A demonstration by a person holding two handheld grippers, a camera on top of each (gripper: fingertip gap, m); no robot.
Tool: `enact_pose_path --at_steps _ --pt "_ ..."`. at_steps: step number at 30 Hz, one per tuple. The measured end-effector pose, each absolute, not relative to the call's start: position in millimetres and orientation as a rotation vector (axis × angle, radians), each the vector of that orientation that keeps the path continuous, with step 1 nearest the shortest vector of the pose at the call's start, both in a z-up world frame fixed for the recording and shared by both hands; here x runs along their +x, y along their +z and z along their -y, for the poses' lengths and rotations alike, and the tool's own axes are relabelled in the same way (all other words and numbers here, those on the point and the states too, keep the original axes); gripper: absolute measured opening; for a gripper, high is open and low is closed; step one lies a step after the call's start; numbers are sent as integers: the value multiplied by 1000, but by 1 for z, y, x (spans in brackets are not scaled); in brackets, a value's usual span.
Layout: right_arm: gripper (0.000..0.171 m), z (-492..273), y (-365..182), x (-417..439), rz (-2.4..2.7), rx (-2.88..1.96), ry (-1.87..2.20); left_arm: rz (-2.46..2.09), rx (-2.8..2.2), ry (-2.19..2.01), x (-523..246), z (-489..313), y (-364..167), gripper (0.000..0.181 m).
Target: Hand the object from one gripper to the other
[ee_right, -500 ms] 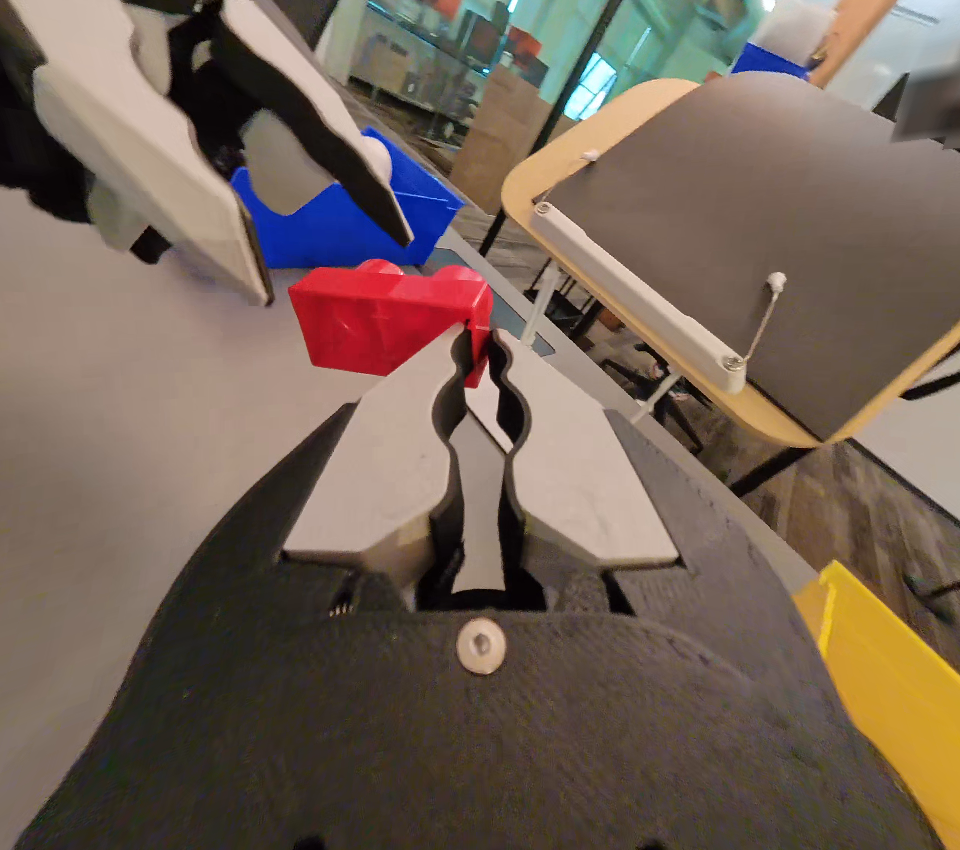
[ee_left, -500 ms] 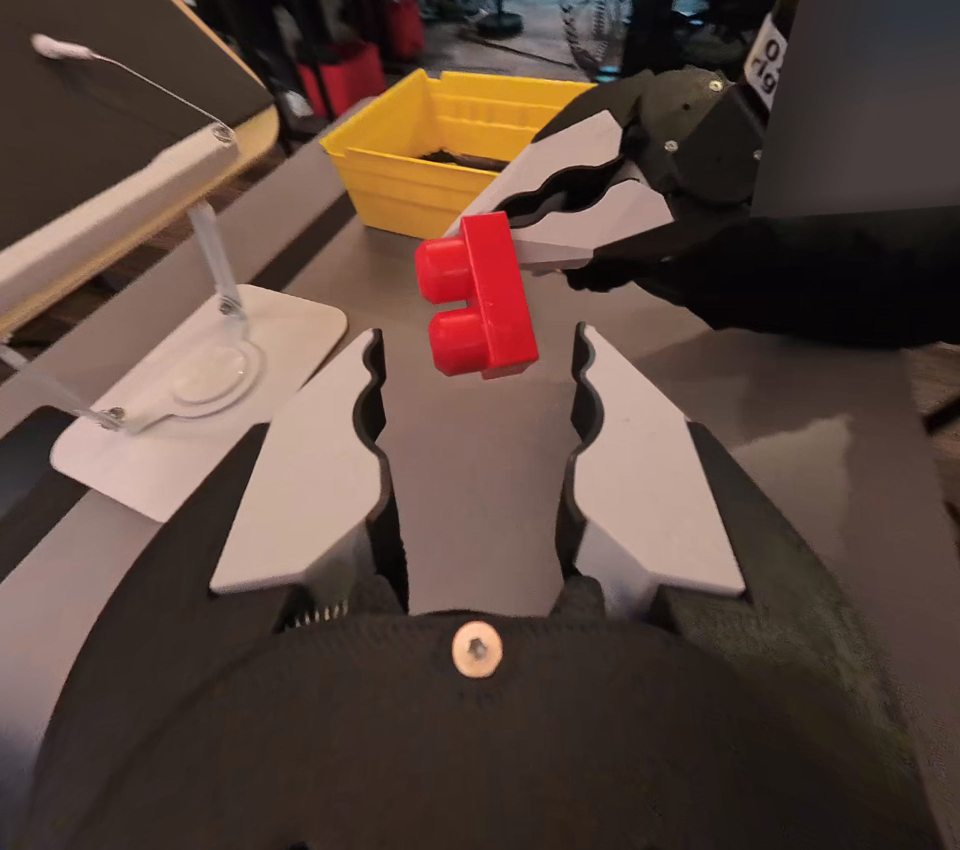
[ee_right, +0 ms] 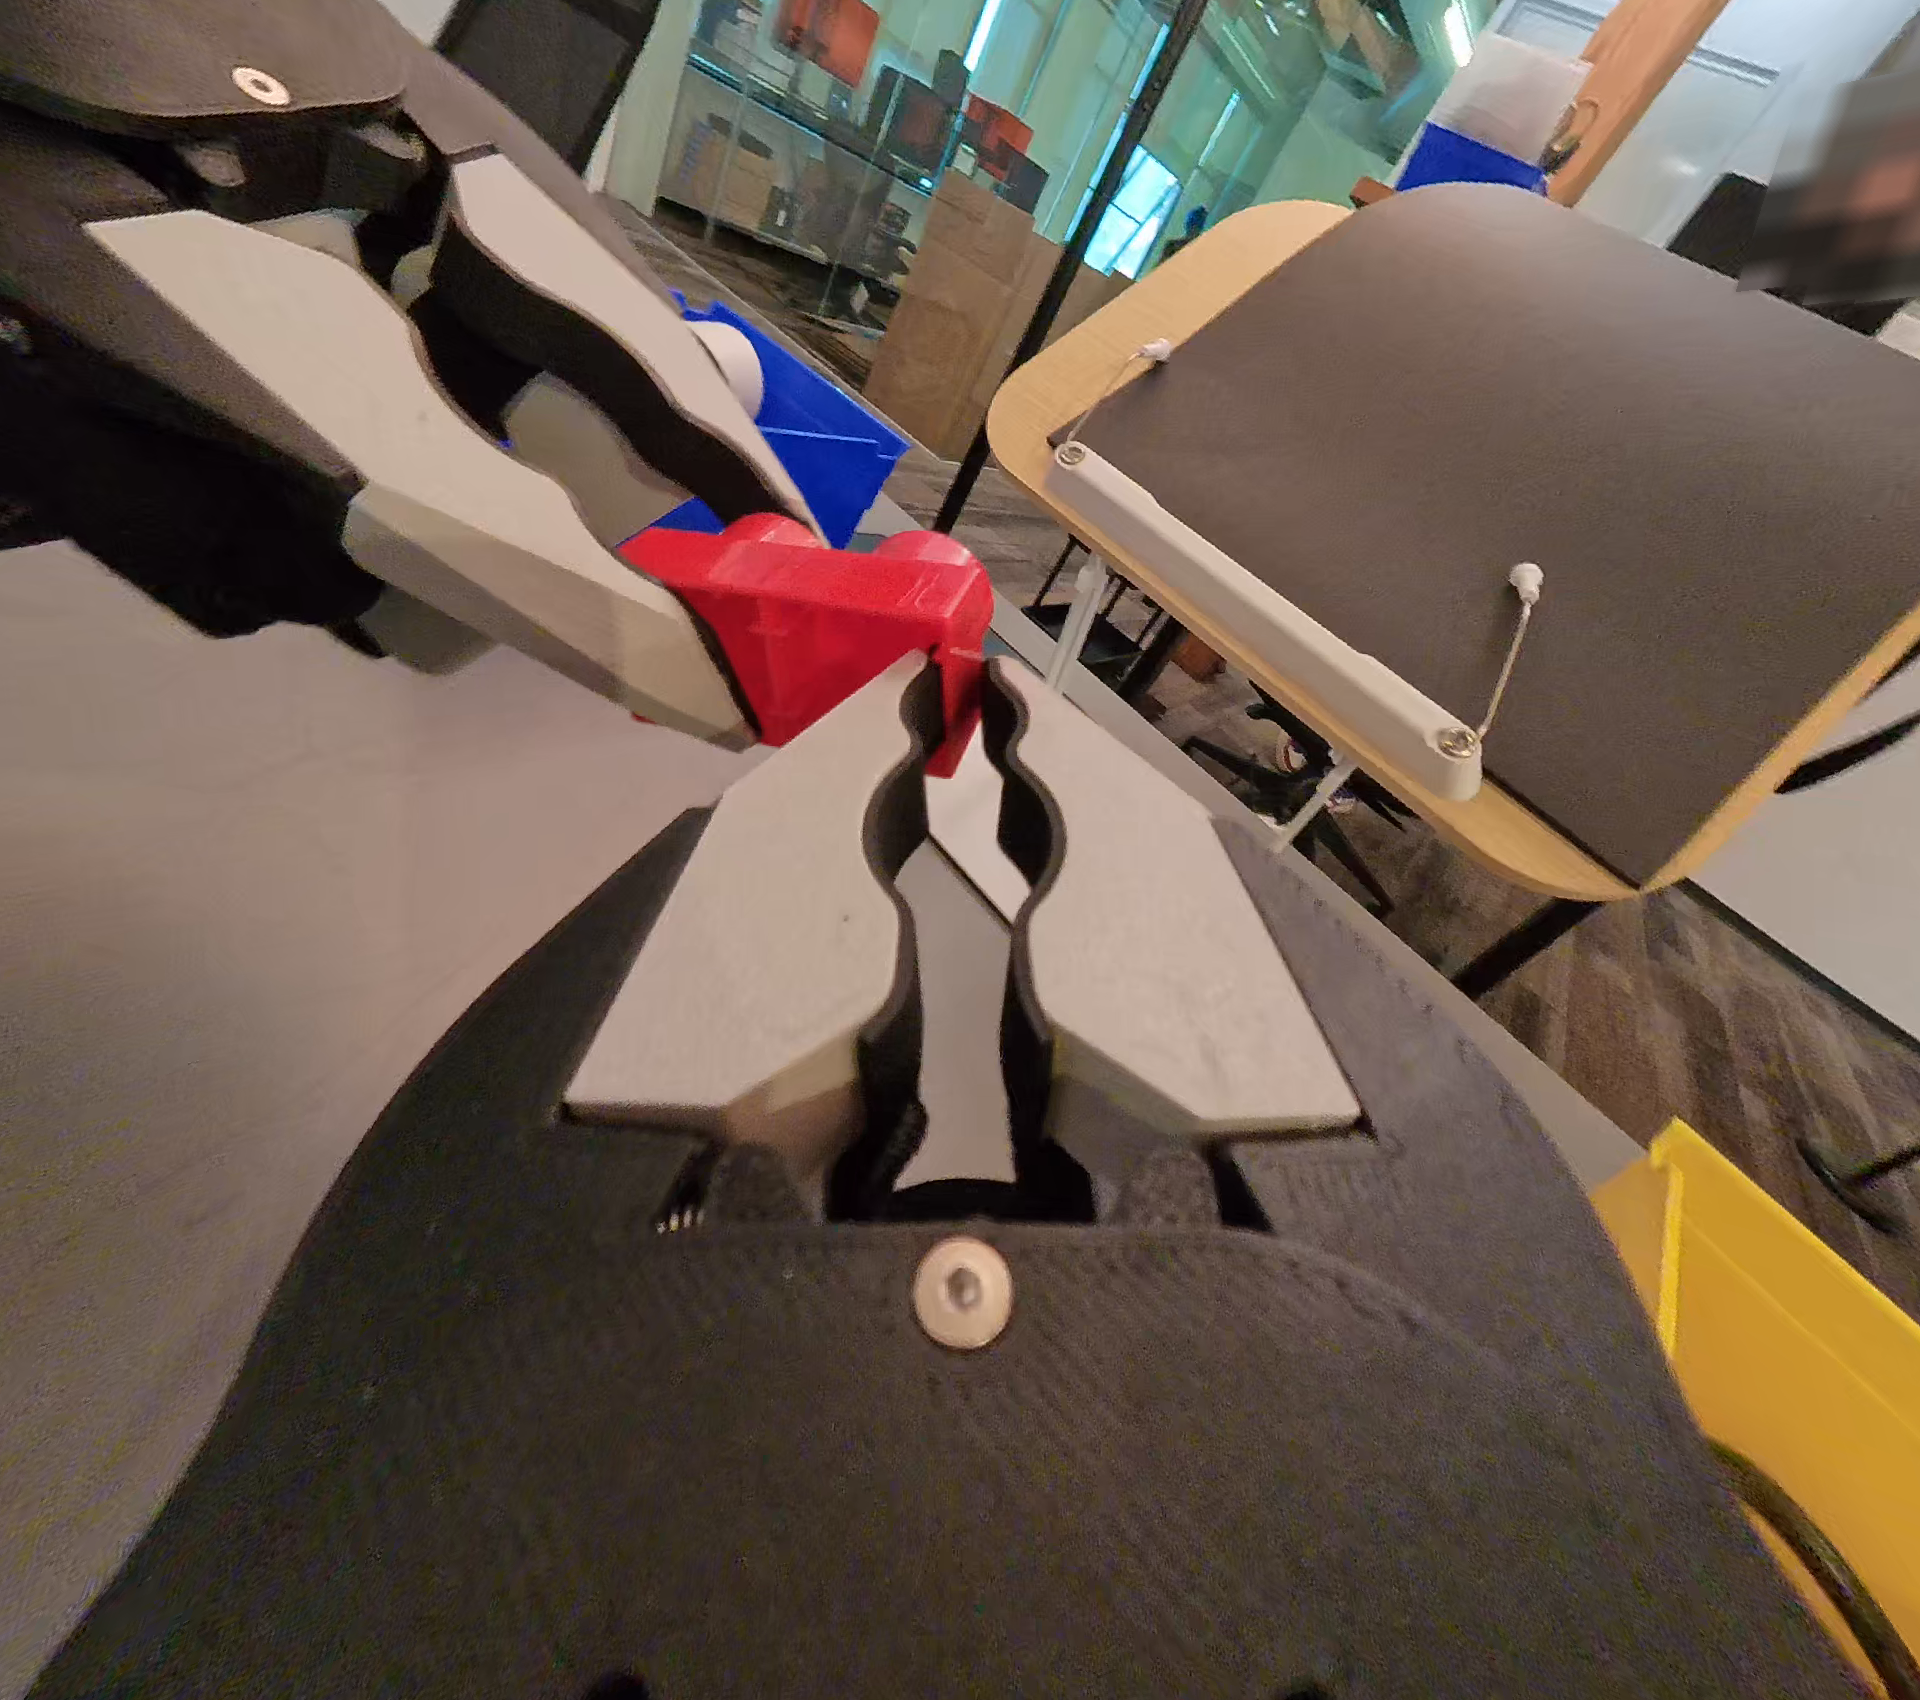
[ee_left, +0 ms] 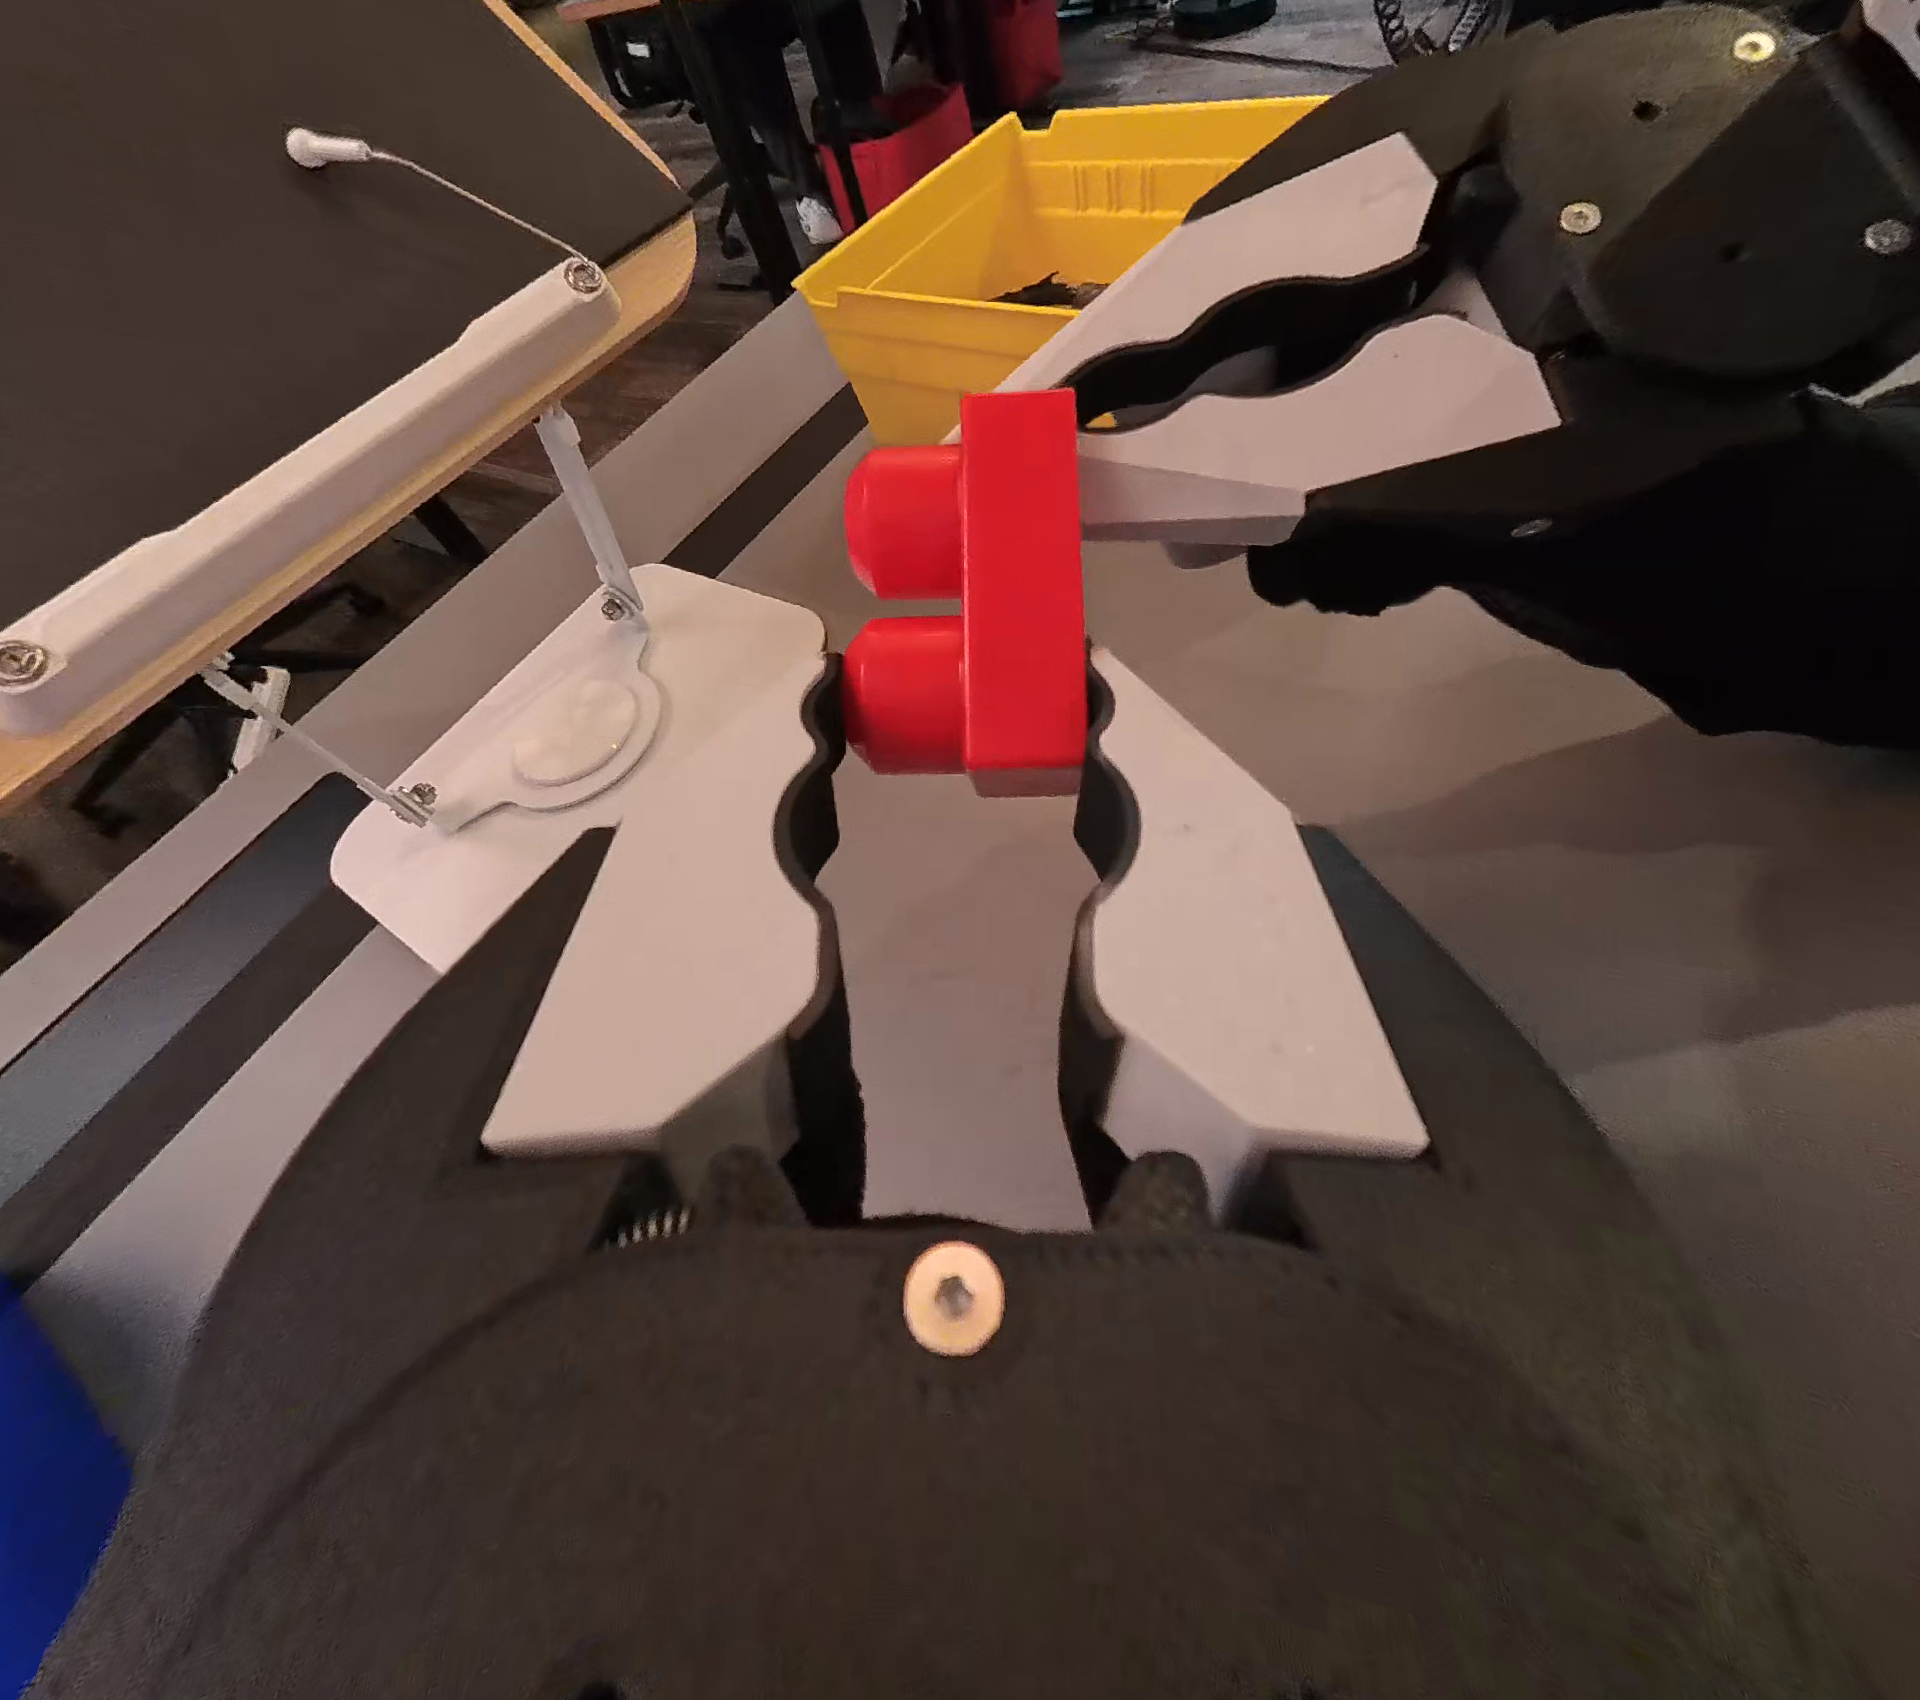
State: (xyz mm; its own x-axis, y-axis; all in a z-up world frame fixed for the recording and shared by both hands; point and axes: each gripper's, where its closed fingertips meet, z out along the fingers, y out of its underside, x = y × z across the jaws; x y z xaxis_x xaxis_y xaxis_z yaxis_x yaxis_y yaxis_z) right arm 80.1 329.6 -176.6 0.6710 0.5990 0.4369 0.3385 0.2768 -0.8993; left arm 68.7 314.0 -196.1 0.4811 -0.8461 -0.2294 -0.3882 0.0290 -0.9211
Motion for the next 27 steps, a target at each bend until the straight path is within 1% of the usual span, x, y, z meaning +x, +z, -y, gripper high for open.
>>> enact_pose_path --at_steps 3,4,5,8,11,14,18,20,22,27 --pt "31 -325 -179 75 951 -1333 291 -1149 -1547 -411 63 -317 -193 41" --pt "34 -324 -182 74 981 -1349 326 -1171 -1531 -352 59 -319 -192 41" --pt "43 -323 -185 75 1009 -1368 366 -1199 -1503 -274 55 -321 -192 41" --pt "47 -313 -189 76 1051 -1446 643 -1306 -1440 -69 45 -325 -195 41" --pt "49 -312 -176 80 956 -1480 955 -1411 -1345 94 44 -324 -196 42" --pt "47 -313 -176 76 911 -1532 1182 -1497 -1240 250 48 -322 -197 41" --pt "44 -315 -185 67 909 -1565 1285 -1571 -1137 381 54 -319 -199 41" --pt "34 -312 -185 65 906 -1557 1359 -1599 -1106 394 58 -316 -202 41" --pt "28 -309 -188 63 926 -1561 1407 -1606 -1088 418 59 -316 -203 41" --pt "27 -306 -192 62 940 -1557 1460 -1613 -1063 422 62 -315 -201 41"
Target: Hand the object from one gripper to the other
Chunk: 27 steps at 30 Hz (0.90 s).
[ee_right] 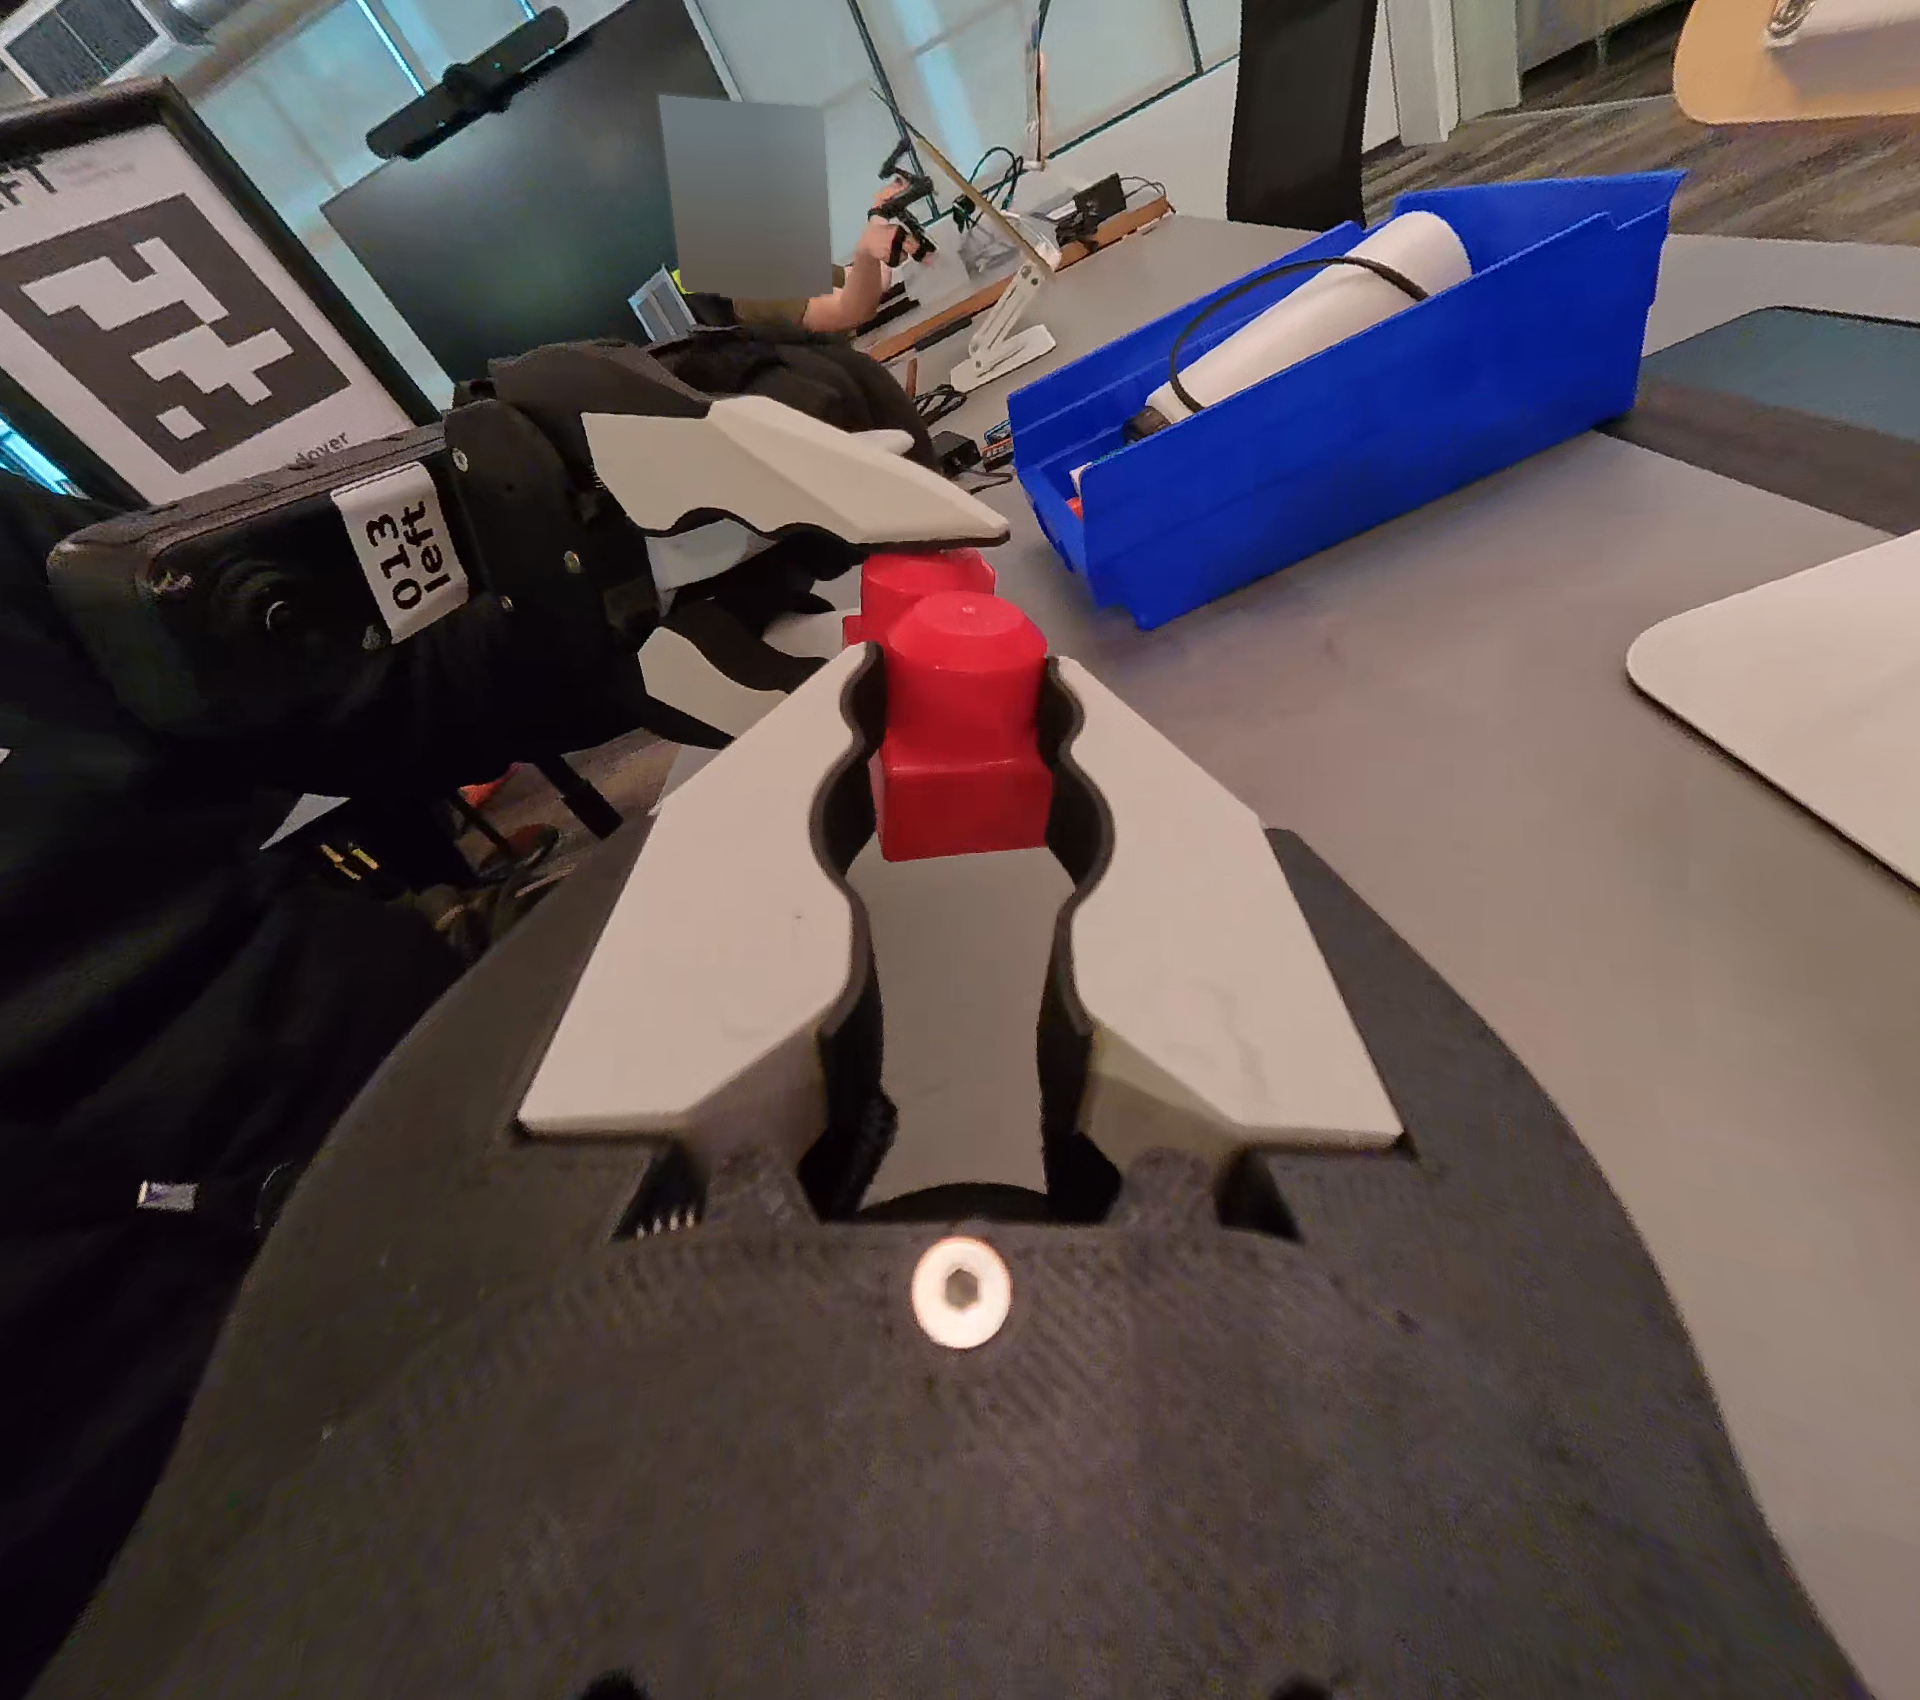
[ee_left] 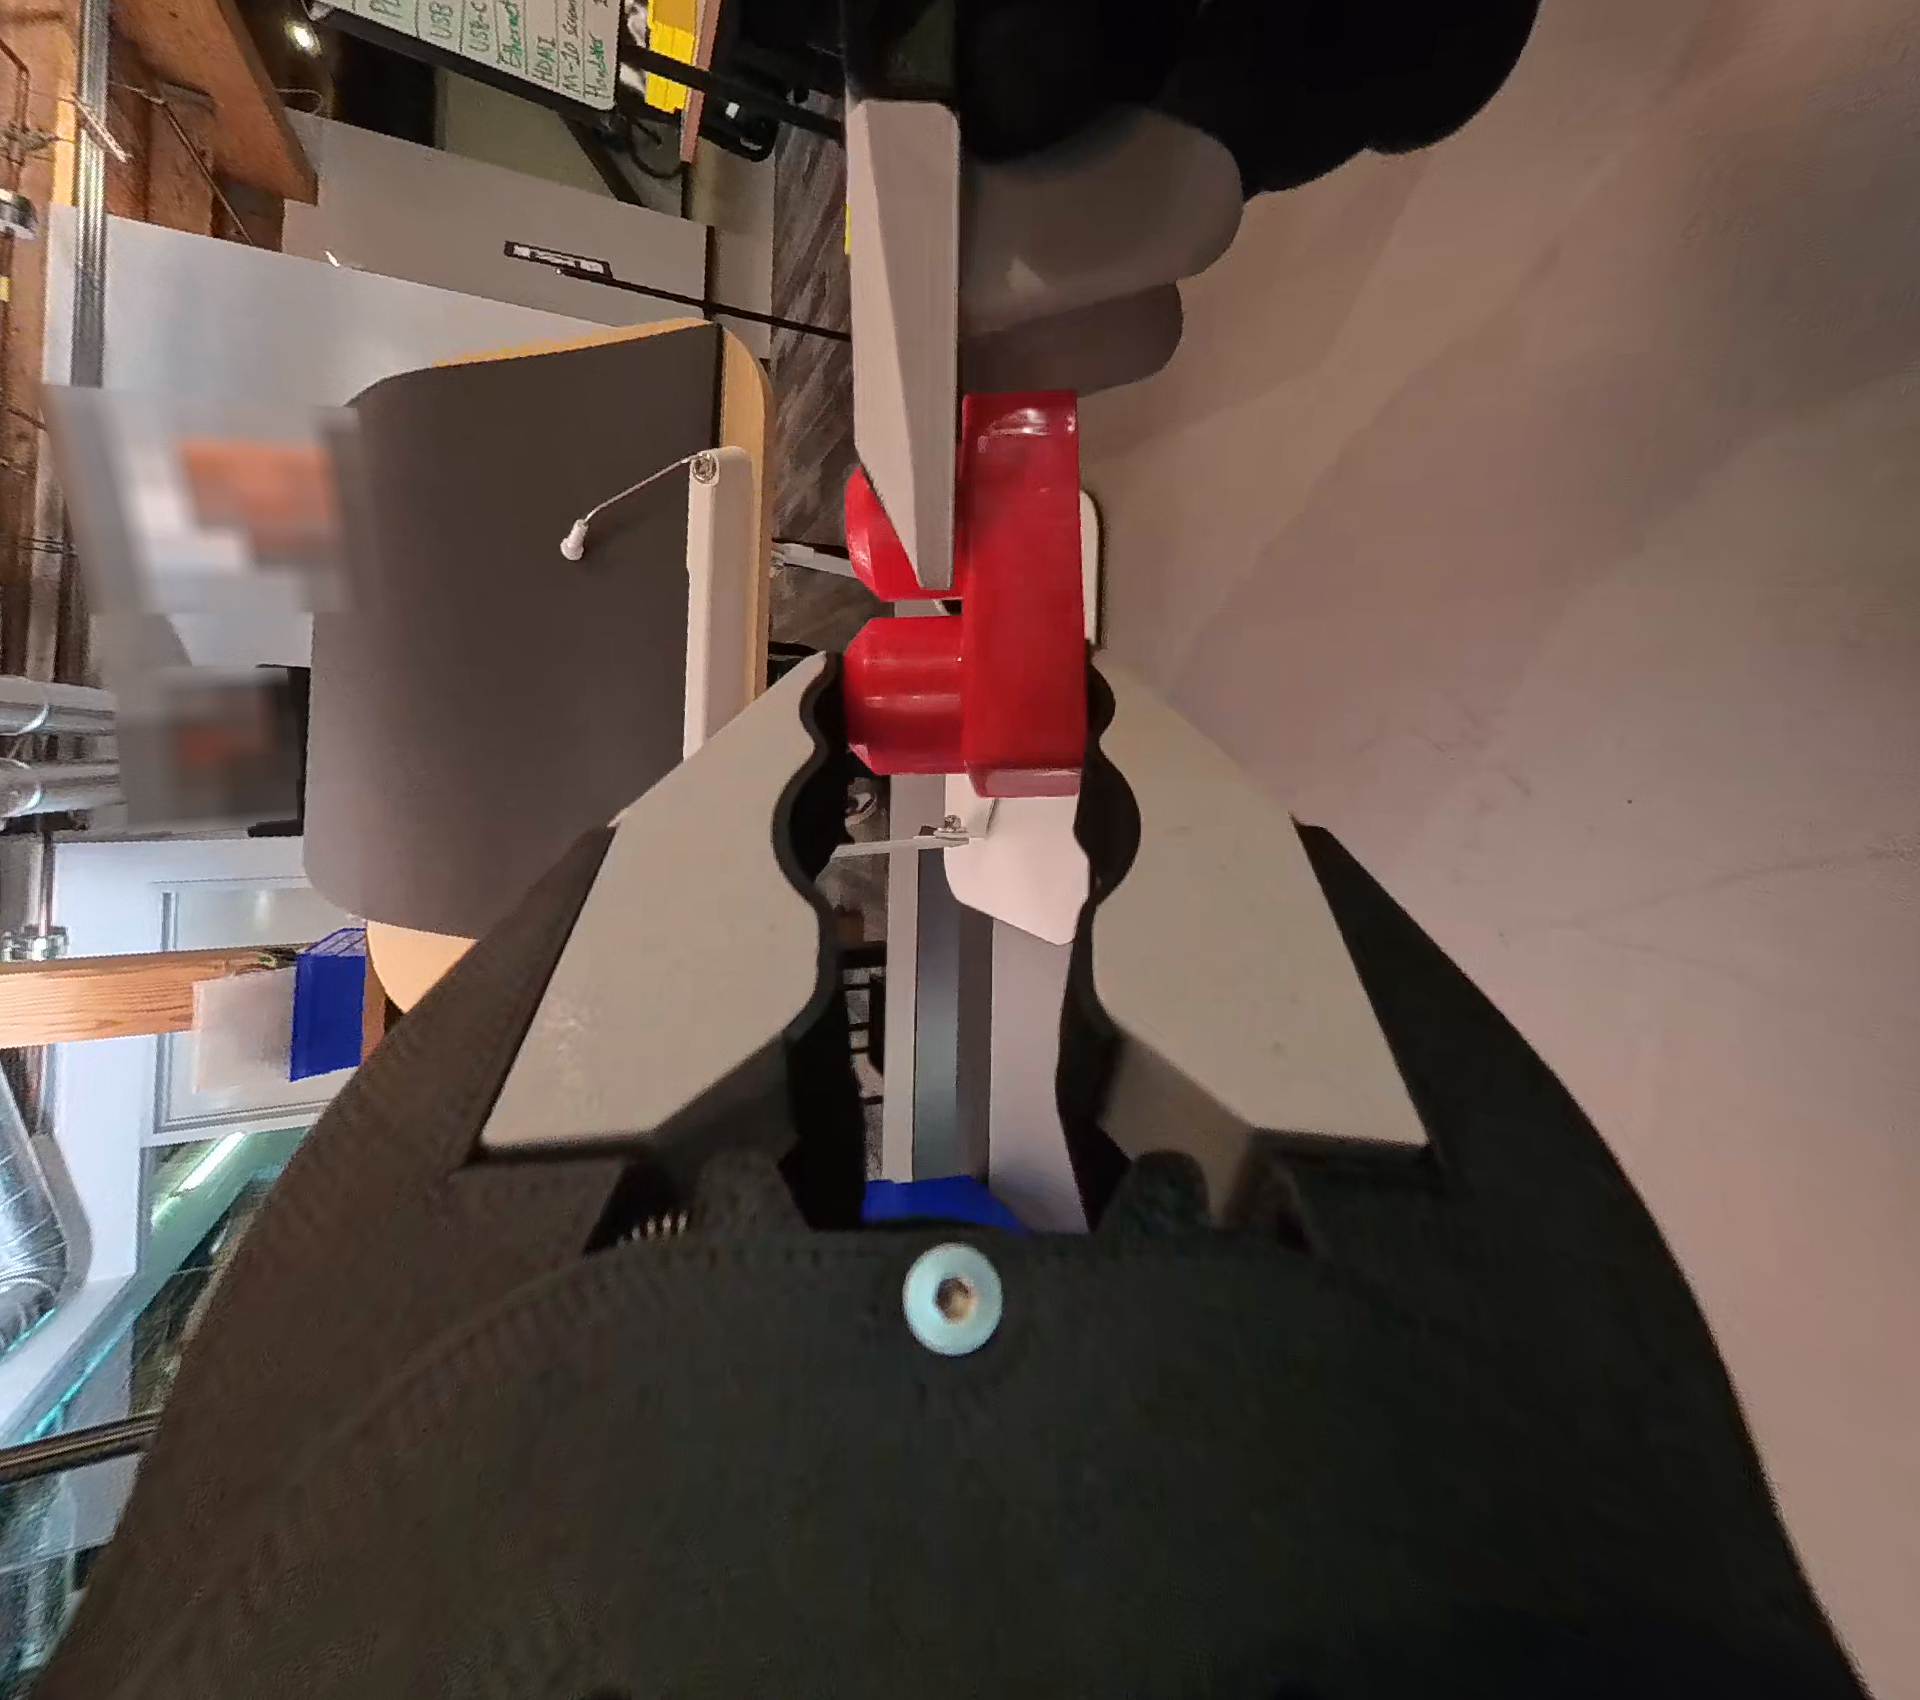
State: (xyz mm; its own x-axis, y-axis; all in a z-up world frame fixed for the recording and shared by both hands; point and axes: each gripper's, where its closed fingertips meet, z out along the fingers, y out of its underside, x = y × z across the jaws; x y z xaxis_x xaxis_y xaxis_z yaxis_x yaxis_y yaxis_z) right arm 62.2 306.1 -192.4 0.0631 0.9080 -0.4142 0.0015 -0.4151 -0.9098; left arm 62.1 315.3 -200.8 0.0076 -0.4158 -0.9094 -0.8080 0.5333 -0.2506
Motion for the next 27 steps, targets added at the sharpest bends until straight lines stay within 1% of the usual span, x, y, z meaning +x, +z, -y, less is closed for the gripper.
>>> enact_pose_path --at_steps 4,7,8,11,13,15,20,21,22,27 --pt "27 -310 -186 63 918 -1526 1400 -1567 -1087 367 63 -318 -197 42" --pt "27 -320 -186 67 906 -1527 1232 -1538 -1170 273 58 -321 -200 46" --pt "27 -322 -183 70 900 -1514 1189 -1515 -1201 233 56 -322 -199 51" --pt "27 -328 -172 78 859 -1459 1055 -1468 -1309 74 49 -322 -202 54" --pt "26 -328 -166 82 897 -1396 880 -1398 -1426 -183 49 -317 -202 55" --pt "27 -330 -167 84 968 -1353 620 -1316 -1541 -466 49 -312 -202 54" --pt "26 -312 -174 71 1285 -1047 -81 -1065 -1757 -1305 49 -293 -188 42" --pt "26 -307 -176 67 1334 -976 -184 -1032 -1782 -1459 49 -287 -185 43" --pt "27 -302 -177 63 1366 -918 -248 -995 -1811 -1581 47 -284 -183 49" --pt "27 -279 -182 46 1485 -689 -465 -897 -1911 -1943 38 -275 -183 58"
